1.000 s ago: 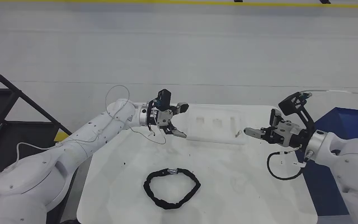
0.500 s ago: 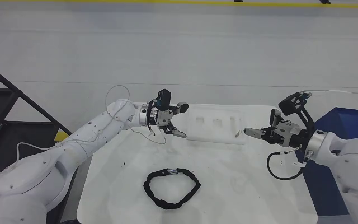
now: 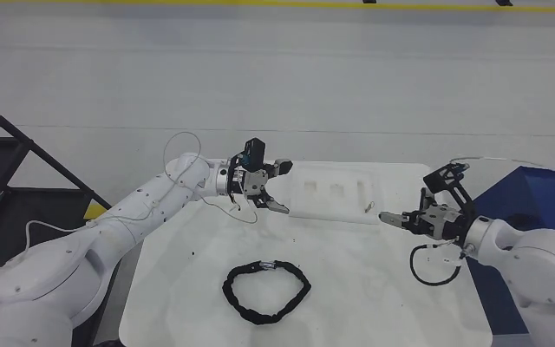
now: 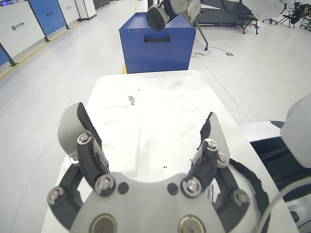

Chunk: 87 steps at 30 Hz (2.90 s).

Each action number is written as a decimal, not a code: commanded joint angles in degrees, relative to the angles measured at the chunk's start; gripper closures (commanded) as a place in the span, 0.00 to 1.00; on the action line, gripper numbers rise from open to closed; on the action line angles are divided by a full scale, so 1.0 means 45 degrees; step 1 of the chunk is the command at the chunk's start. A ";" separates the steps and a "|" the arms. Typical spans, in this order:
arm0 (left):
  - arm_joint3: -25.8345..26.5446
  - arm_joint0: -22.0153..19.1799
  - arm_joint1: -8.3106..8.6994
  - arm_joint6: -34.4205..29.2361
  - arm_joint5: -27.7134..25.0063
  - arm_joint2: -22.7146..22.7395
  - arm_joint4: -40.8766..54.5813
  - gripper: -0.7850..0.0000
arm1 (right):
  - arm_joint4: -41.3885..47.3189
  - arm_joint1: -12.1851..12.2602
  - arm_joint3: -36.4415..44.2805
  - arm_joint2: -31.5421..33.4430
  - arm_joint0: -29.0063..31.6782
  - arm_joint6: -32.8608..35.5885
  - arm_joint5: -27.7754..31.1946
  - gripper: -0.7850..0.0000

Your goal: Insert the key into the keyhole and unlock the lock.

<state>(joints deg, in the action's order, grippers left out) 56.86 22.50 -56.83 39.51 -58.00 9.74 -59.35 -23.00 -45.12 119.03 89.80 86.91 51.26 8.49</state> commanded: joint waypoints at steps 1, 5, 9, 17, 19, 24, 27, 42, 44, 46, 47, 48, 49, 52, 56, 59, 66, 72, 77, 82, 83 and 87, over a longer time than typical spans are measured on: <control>0.0000 0.0000 0.0000 0.0000 0.0000 0.0000 -0.0001 0.00 | -0.0310 -0.0013 -0.0123 -0.0157 0.0310 -0.0067 -0.0022 0.00; 0.0000 0.0000 0.0000 0.0000 0.0000 0.0000 -0.0001 0.00 | -0.0715 -0.0045 -0.0363 -0.0428 0.0771 -0.0223 -0.0083 0.00; 0.0000 0.0000 0.0000 0.0000 0.0000 0.0000 -0.0001 0.00 | -0.1148 -0.0084 -0.0627 -0.0753 0.1032 -0.0336 -0.0284 0.00; 0.0000 0.0000 0.0000 0.0000 0.0000 0.0000 -0.0001 0.00 | -0.2509 -0.0282 -0.1018 -0.1962 0.0637 -0.1097 -0.1608 0.00; 0.0000 0.0000 0.0000 0.0000 0.0000 0.0000 -0.0001 0.00 | -0.2712 -0.0371 -0.1235 -0.2447 0.0169 -0.1195 -0.1862 0.00; 0.0000 0.0000 0.0000 0.0000 0.0000 0.0000 -0.0001 0.00 | -0.2657 -0.0639 -0.2641 -0.3795 -0.1802 -0.0572 -0.1631 0.00; 0.0000 0.0000 0.0000 0.0000 0.0000 0.0000 -0.0001 0.00 | -0.2527 -0.0857 -0.3828 -0.4714 -0.3254 0.0041 -0.1283 0.00; 0.0000 0.0000 0.0000 0.0000 0.0000 0.0000 -0.0001 0.00 | -0.1440 -0.2299 -0.9067 -0.8457 -0.8000 0.1290 -0.1593 0.00; 0.0000 0.0000 0.0000 0.0000 0.0000 0.0000 -0.0001 0.00 | -0.1250 -0.2464 -0.9550 -0.8721 -0.8322 0.1267 -0.1621 0.00; 0.0000 0.0000 0.0000 0.0000 0.0000 0.0000 -0.0001 0.00 | -0.1082 -0.2614 -0.9978 -0.8936 -0.8610 0.1284 -0.1717 0.03; 0.0000 0.0000 0.0000 0.0000 0.0000 0.0000 -0.0001 0.00 | -0.1032 -0.2682 -1.0173 -0.9032 -0.8739 0.1268 -0.1737 0.08; 0.0000 0.0000 0.0000 0.0000 0.0000 0.0000 -0.0001 0.00 | -0.0981 -0.2746 -1.0370 -0.9115 -0.8854 0.1247 -0.1749 0.13; 0.0000 0.0000 0.0000 0.0000 0.0000 0.0000 -0.0001 0.00 | -0.0921 -0.2806 -1.0560 -0.9188 -0.8961 0.1241 -0.1769 0.18; 0.0000 0.0000 0.0000 0.0000 0.0000 0.0000 -0.0001 0.00 | -0.0746 -0.2971 -1.1106 -0.9405 -0.9247 0.1458 -0.1879 0.51; 0.0000 0.0000 0.0000 0.0000 0.0000 0.0000 -0.0001 0.00 | -0.0529 -0.3180 -1.1783 -0.9642 -0.9555 0.1608 -0.2083 0.56; 0.0000 0.0000 0.0000 0.0000 0.0000 0.0000 -0.0001 0.00 | -0.0423 -0.3302 -1.2118 -0.9701 -0.9679 0.1394 -0.2313 0.59; 0.0000 0.0000 0.0000 0.0000 0.0000 0.0000 -0.0001 0.00 | -0.0700 -0.3525 -1.2826 -0.9859 -0.9949 0.1072 -0.3002 0.61; 0.0000 0.0000 0.0000 0.0000 0.0000 0.0000 -0.0001 0.00 | -0.0603 -0.3741 -1.3241 -1.0034 -1.0098 0.0970 -0.2881 0.65; 0.0000 0.0000 0.0000 0.0000 0.0000 0.0000 -0.0001 0.00 | -0.0551 -0.3923 -1.3602 -1.0207 -1.0161 0.0907 -0.2823 0.67; 0.0000 0.0000 0.0000 0.0000 0.0000 0.0000 -0.0001 0.00 | -0.0565 -0.4092 -1.3924 -1.0344 -1.0310 0.0905 -0.2748 0.80; 0.0000 0.0000 0.0000 0.0000 0.0000 0.0000 -0.0001 0.00 | -0.0595 -0.4121 -1.3958 -1.0370 -1.0333 0.0909 -0.2748 0.84; 0.0000 0.0000 0.0000 0.0000 0.0000 0.0000 -0.0001 0.00 | -0.0814 -0.4216 -1.4111 -1.0460 -1.0430 0.0934 -0.2829 1.00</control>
<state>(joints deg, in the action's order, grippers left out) 56.86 22.50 -56.83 39.51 -58.00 9.74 -59.35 -26.38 -63.99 55.69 42.84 40.09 55.36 -4.11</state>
